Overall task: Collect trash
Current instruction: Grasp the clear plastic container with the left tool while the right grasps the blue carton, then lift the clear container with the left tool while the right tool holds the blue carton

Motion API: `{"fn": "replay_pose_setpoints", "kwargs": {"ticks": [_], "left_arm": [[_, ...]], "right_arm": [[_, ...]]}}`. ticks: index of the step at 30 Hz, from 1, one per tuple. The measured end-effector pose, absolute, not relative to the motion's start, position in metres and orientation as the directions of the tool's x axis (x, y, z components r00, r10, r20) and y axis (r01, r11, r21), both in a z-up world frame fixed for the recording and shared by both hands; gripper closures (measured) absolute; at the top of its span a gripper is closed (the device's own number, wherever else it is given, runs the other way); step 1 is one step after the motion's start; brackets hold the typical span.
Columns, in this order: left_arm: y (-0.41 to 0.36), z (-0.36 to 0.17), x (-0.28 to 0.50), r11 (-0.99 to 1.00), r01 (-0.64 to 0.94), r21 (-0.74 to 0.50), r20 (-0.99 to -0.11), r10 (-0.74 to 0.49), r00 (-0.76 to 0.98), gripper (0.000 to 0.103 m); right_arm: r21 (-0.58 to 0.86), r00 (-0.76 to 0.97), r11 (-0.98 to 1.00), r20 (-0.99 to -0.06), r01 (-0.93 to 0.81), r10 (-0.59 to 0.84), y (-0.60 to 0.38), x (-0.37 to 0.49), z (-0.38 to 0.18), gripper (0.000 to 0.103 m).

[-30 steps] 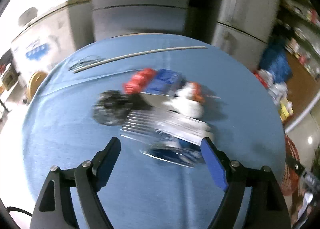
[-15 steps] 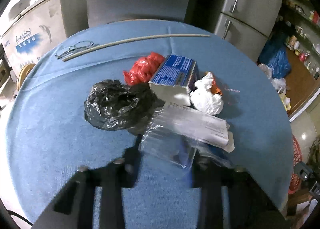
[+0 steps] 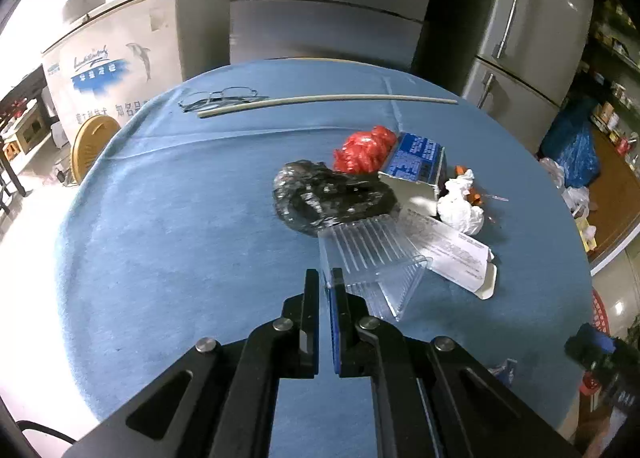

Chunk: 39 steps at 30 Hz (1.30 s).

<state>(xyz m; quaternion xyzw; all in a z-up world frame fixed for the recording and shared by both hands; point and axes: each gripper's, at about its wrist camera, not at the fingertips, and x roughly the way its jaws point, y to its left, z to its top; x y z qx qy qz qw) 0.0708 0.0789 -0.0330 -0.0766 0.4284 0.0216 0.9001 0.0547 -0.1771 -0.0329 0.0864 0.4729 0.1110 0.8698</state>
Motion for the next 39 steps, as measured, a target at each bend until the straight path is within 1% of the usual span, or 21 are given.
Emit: {"fn": "replay_pose_setpoints", "kwargs": {"ticks": [4,5,6,8,9,10,11,14,17,19,20,21,24,29,36,38,39], "left_arm": [[0.082,-0.034,0.067,0.987,-0.109,-0.122,-0.775,-0.026,0.632,0.098],[0.081,-0.034,0.066,0.987,-0.107,-0.123,-0.774,-0.028,0.633,0.098],[0.079,-0.035,0.066,0.987,-0.105,-0.122,-0.773,-0.028,0.634,0.098],[0.077,-0.034,0.066,0.987,-0.103,-0.122,-0.771,-0.029,0.637,0.098],[0.076,-0.034,0.065,0.987,-0.101,-0.124,-0.769,-0.032,0.638,0.098],[0.075,-0.034,0.065,0.987,-0.1,-0.124,-0.769,-0.032,0.638,0.098],[0.075,-0.034,0.064,0.987,-0.099,-0.124,-0.768,-0.032,0.639,0.098],[0.074,-0.034,0.06,0.987,-0.099,-0.123,-0.767,-0.031,0.641,0.098],[0.075,-0.035,0.058,0.987,-0.101,-0.124,-0.767,-0.031,0.641,0.098],[0.075,-0.035,0.057,0.988,-0.102,-0.118,-0.766,-0.025,0.642,0.098],[0.075,-0.035,0.056,0.987,-0.104,-0.119,-0.765,-0.025,0.644,0.098],[0.075,-0.035,0.055,0.987,-0.104,-0.121,-0.765,-0.025,0.644,0.098],[0.076,-0.037,0.053,0.987,-0.106,-0.122,-0.763,-0.025,0.646,0.098],[0.081,-0.04,0.051,0.984,-0.113,-0.14,-0.766,-0.035,0.642,0.098],[0.081,-0.02,0.046,0.984,-0.108,-0.144,-0.73,-0.032,0.683,0.099],[0.081,-0.021,0.048,0.986,-0.111,-0.126,-0.741,-0.019,0.671,0.099],[0.08,-0.025,0.048,0.987,-0.112,-0.111,-0.754,-0.01,0.657,0.095]], "right_arm": [[0.275,0.471,0.939,-0.813,-0.207,0.341,-0.15,0.045,-0.038,0.024],[0.274,0.458,0.936,-0.818,-0.222,0.348,-0.145,0.042,-0.039,0.023],[0.276,0.44,0.932,-0.825,-0.236,0.356,-0.138,0.041,-0.042,0.018],[0.302,0.387,0.92,-0.84,-0.249,0.381,-0.126,0.041,-0.05,0.015],[0.323,0.36,0.916,-0.846,-0.239,0.393,-0.123,0.042,-0.056,0.012],[0.341,0.339,0.912,-0.85,-0.228,0.403,-0.12,0.043,-0.06,0.006],[0.353,0.323,0.91,-0.854,-0.219,0.409,-0.116,0.045,-0.064,0.004],[0.309,0.341,0.922,-0.862,-0.233,0.375,-0.101,0.047,-0.067,0.004],[0.23,0.355,0.933,-0.878,-0.275,0.321,-0.076,0.051,-0.072,0.003],[0.184,0.373,0.925,-0.875,-0.331,0.308,-0.063,0.05,-0.073,0.006],[0.137,0.404,0.925,-0.87,-0.354,0.284,-0.055,0.046,-0.073,0.011],[0.113,0.42,0.923,-0.865,-0.368,0.273,-0.051,0.044,-0.073,0.02],[0.155,0.409,0.907,-0.854,-0.391,0.322,-0.051,0.042,-0.073,0.021],[0.234,0.43,0.907,-0.82,-0.349,0.377,-0.075,0.041,-0.062,0.021],[0.272,0.491,0.916,-0.78,-0.295,0.389,-0.097,0.041,-0.045,0.021],[0.287,0.485,0.919,-0.784,-0.27,0.387,-0.104,0.042,-0.047,0.02],[0.294,0.482,0.919,-0.786,-0.262,0.388,-0.106,0.044,-0.048,0.02]]}}
